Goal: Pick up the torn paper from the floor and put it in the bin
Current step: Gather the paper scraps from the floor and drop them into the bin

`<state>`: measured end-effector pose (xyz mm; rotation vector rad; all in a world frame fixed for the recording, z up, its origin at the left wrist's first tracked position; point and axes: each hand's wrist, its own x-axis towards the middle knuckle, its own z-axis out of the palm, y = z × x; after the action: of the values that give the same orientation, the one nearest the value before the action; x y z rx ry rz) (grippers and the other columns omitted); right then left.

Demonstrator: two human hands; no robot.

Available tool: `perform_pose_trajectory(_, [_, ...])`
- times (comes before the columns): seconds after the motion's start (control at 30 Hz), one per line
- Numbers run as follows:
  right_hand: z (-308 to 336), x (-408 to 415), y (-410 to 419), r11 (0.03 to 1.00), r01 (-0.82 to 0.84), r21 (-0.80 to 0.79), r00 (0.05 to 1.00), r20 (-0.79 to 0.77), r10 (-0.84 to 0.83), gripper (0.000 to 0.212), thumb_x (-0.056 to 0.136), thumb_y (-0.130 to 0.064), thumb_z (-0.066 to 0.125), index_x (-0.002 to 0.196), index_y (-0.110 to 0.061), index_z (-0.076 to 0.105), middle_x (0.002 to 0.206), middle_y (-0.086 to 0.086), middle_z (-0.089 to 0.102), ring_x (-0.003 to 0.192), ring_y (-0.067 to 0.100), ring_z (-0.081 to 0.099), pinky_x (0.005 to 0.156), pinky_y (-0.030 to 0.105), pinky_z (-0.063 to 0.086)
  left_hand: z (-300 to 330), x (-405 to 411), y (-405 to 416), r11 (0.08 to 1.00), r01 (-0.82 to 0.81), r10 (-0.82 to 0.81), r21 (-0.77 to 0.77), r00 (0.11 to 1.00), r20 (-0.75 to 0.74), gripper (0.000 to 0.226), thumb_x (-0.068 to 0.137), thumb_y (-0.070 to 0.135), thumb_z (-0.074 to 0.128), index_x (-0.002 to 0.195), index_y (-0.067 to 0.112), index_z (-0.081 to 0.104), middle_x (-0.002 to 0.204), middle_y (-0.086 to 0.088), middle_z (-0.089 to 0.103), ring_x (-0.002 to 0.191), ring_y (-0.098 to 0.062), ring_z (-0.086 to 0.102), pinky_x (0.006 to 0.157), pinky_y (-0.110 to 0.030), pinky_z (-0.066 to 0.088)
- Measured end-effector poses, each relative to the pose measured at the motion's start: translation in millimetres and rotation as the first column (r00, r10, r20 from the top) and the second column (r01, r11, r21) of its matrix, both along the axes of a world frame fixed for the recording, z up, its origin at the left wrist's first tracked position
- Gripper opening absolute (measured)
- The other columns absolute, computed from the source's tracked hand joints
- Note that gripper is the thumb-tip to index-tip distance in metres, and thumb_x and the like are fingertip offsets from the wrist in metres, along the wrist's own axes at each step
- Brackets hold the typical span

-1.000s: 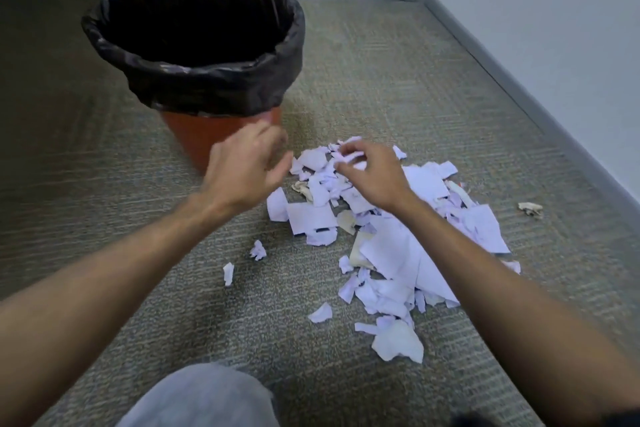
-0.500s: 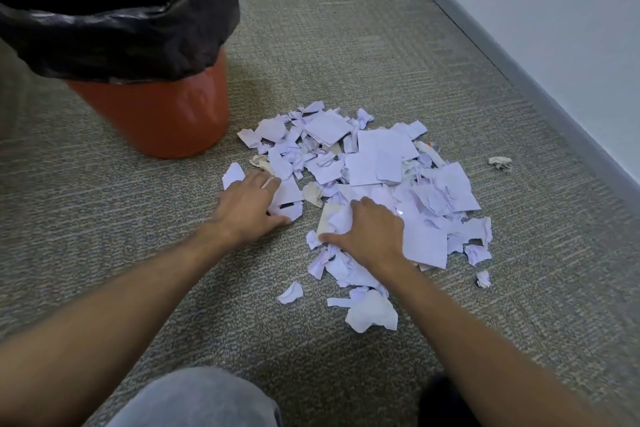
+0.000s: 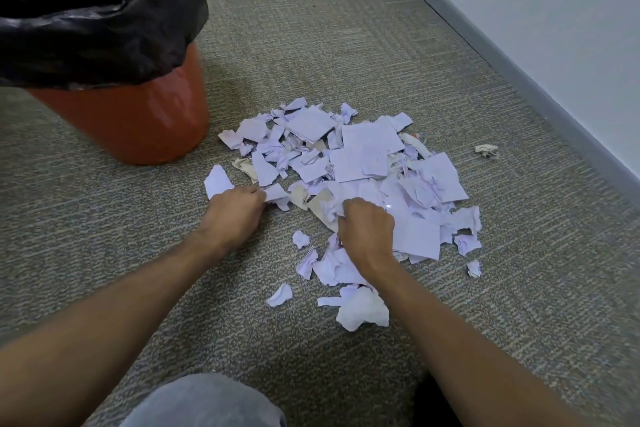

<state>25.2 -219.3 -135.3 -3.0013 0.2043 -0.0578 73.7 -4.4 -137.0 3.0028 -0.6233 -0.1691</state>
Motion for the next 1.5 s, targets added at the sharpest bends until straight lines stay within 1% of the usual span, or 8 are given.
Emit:
perform_pose_trajectory(0.13, [7,7,-17,0.993,0.044,0.108,0.998,0.043,-0.049,0.009,0.088,-0.012,0.062,0.081,-0.010,0.066,0.078,0.009,0.069,0.072,0.033,0.065,0.047,0.029,0.035,12,1,-4,0.991,-0.023,0.031,-0.131,0.998,0.061,0.020,0.099,0.022,0.048,0.094,0.010,0.063,0.087,-0.007,0.063,0.082,-0.031,0.061,0.061,-0.038,0.047])
perform_pose_trajectory(0.27, [40,10,-28,0.929,0.038,0.367,0.975,0.192,-0.116,0.021,0.095,-0.023,0.059,0.108,-0.015,0.074,0.085,0.008,0.074,0.077,0.029,0.067,0.059,0.029,0.039,35,11,-11,0.965,-0.004,0.042,-0.262,0.989,0.141,0.020,0.099,0.027,0.050,0.100,0.013,0.063,0.088,-0.006,0.066,0.079,-0.032,0.062,0.061,-0.041,0.050])
perform_pose_trajectory(0.57, [138,49,-6,0.606,-0.202,0.770,0.935,0.336,-0.116,0.053,0.093,-0.032,0.067,0.051,-0.014,0.042,0.049,-0.006,0.020,0.050,0.010,0.015,0.050,0.022,0.012,128,27,-9,0.886,0.138,0.091,-0.442,0.885,0.457,0.020,0.099,0.020,0.053,0.113,0.009,0.061,0.081,-0.007,0.066,0.069,-0.034,0.063,0.051,-0.037,0.043])
perform_pose_trajectory(0.87, [222,115,85,0.484,-0.439,0.757,0.875,0.482,0.040,0.045,0.091,-0.015,0.065,0.050,-0.014,0.048,0.047,-0.009,0.029,0.051,0.006,0.022,0.055,0.027,0.018,222,54,57,0.877,0.152,0.258,-0.455,0.651,0.714,0.037,0.100,0.019,0.049,0.133,0.004,0.053,0.101,-0.024,0.071,0.079,-0.040,0.069,0.064,-0.048,0.055])
perform_pose_trajectory(1.07, [252,155,164,0.483,-0.500,0.719,0.849,0.517,0.109,0.053,0.083,-0.009,0.064,0.051,-0.022,0.025,0.049,-0.005,0.017,0.051,0.009,0.013,0.055,0.030,0.010,246,69,111,0.830,-0.127,0.486,-0.543,0.641,0.594,0.049,0.097,0.020,0.052,0.142,0.007,0.041,0.102,-0.029,0.067,0.093,-0.049,0.061,0.079,-0.051,0.048])
perform_pose_trajectory(1.17, [252,173,194,0.554,-0.405,0.727,0.901,0.420,0.109,0.039,0.084,-0.014,0.066,0.048,-0.018,0.051,0.047,-0.003,0.048,0.047,0.018,0.042,0.050,0.027,0.025,238,77,129,0.737,-0.294,0.615,-0.608,0.664,0.424,0.060,0.094,0.023,0.059,0.147,0.009,0.035,0.107,-0.023,0.067,0.103,-0.044,0.059,0.090,-0.048,0.046])
perform_pose_trajectory(1.33, [241,181,212,0.681,-0.355,0.641,0.934,0.207,0.293,0.046,0.083,-0.006,0.057,0.125,-0.022,0.065,0.117,0.001,0.070,0.112,0.020,0.063,0.097,0.035,0.051,223,75,136,0.712,-0.354,0.648,-0.607,0.665,0.372,0.044,0.094,0.020,0.054,0.136,0.007,0.046,0.121,-0.015,0.061,0.113,-0.038,0.056,0.094,-0.048,0.045])
perform_pose_trajectory(1.5, [225,154,187,0.634,-0.414,0.653,0.909,0.331,0.253,0.040,0.084,-0.010,0.055,0.122,-0.020,0.065,0.111,-0.004,0.070,0.106,0.014,0.064,0.097,0.036,0.051,206,43,126,0.814,-0.177,0.515,-0.553,0.660,0.547,0.041,0.094,0.027,0.052,0.131,0.009,0.052,0.117,-0.010,0.059,0.112,-0.027,0.051,0.087,-0.042,0.045])
